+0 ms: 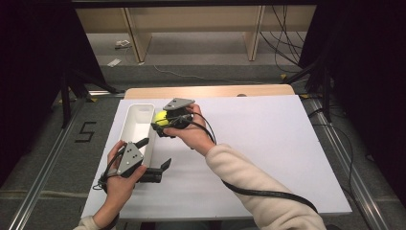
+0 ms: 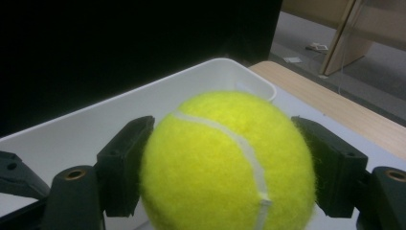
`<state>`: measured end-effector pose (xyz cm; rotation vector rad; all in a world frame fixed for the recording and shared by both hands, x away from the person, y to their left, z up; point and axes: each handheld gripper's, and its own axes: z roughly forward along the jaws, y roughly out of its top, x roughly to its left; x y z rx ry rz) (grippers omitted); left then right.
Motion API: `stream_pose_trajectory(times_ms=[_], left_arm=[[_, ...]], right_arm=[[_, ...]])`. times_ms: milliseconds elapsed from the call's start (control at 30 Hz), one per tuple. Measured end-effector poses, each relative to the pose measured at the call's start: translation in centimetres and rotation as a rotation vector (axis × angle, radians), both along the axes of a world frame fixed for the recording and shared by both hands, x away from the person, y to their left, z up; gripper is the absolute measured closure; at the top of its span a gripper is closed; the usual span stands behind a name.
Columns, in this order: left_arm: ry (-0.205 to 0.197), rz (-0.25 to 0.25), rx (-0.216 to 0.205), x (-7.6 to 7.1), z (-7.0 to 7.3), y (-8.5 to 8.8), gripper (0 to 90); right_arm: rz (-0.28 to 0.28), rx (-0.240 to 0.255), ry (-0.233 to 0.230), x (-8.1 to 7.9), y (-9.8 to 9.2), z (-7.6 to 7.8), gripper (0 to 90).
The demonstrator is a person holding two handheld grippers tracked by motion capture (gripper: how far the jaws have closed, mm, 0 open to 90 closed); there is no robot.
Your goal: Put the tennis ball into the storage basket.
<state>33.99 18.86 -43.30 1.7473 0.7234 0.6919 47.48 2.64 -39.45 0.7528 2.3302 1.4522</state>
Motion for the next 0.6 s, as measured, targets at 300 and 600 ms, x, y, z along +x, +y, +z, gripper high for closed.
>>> stream_pose_trajectory(times_ms=[300, 600], left_arm=[[0.001, -0.002, -0.001, -0.01, -0.01, -0.02, 0.0], [0.001, -0.001, 0.0, -0.01, -0.03, -0.02, 0.0]], right_arm=[[0.004, -0.002, 0.0, 0.16, 0.55, 0.23, 26.6], [0.011, -0.009, 0.001, 0.34, 1.02, 0.09, 26.6]])
